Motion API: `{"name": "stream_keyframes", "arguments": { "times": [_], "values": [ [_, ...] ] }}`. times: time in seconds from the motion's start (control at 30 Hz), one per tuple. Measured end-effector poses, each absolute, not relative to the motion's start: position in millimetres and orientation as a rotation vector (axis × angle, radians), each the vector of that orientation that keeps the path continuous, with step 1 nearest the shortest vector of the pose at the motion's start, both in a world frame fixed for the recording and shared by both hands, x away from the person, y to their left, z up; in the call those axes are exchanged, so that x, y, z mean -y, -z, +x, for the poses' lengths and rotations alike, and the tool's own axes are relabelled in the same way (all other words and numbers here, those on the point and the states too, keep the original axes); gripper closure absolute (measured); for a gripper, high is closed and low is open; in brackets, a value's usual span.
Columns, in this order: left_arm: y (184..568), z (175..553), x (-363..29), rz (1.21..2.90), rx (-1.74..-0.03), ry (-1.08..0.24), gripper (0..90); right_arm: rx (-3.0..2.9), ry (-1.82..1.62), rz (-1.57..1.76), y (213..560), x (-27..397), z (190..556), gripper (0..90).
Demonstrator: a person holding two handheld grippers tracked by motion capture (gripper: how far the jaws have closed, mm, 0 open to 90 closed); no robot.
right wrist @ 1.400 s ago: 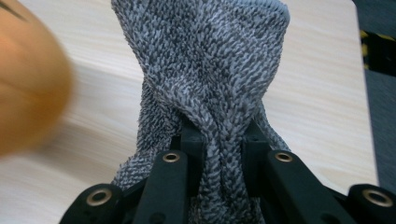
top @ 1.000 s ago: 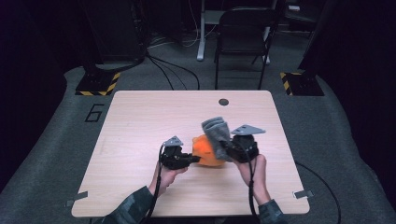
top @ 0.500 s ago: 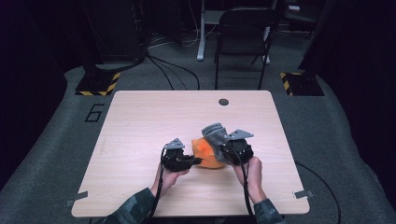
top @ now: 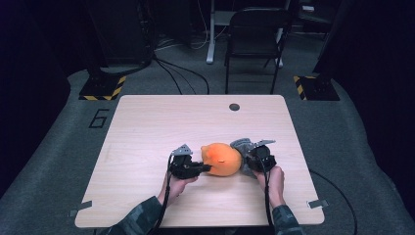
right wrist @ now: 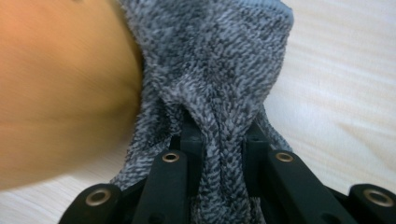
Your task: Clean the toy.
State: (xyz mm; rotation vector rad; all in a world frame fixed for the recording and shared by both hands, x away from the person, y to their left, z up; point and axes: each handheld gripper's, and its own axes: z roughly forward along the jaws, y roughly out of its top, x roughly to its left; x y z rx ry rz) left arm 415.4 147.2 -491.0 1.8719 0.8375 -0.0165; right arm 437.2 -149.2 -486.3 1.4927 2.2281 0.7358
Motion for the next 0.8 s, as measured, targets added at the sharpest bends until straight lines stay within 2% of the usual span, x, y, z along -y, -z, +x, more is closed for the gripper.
{"name": "stream_keyframes", "arguments": {
  "times": [0.13, 0.2, 0.33, 0.47, 0.5, 0.57, 0.8],
  "values": [
    [491, 415, -147, 1.873, -0.834, 0.018, 81.2, -2.179, -0.801, 1.490, 467, 154, 430, 76.6],
    [492, 415, -146, 1.876, -0.829, 0.013, 81.1, -2.130, -0.958, 1.407, 426, 152, 411, 76.6],
    [492, 417, -145, 1.884, -0.814, 0.009, 81.2, -2.150, -1.160, 1.271, 390, 125, 387, 76.5],
    [492, 417, -145, 1.891, -0.805, 0.003, 81.2, -2.218, -1.183, 1.169, 387, 93, 376, 76.5],
    [492, 416, -145, 1.884, -0.812, 0.007, 81.2, -2.256, -1.125, 1.118, 394, 76, 375, 76.5],
    [493, 417, -146, 1.896, -0.806, 0.007, 81.2, -2.268, -1.052, 1.100, 406, 66, 377, 76.4],
    [494, 418, -145, 1.899, -0.799, 0.009, 81.1, -2.253, -0.995, 1.132, 415, 75, 384, 76.3]
  ]
}}
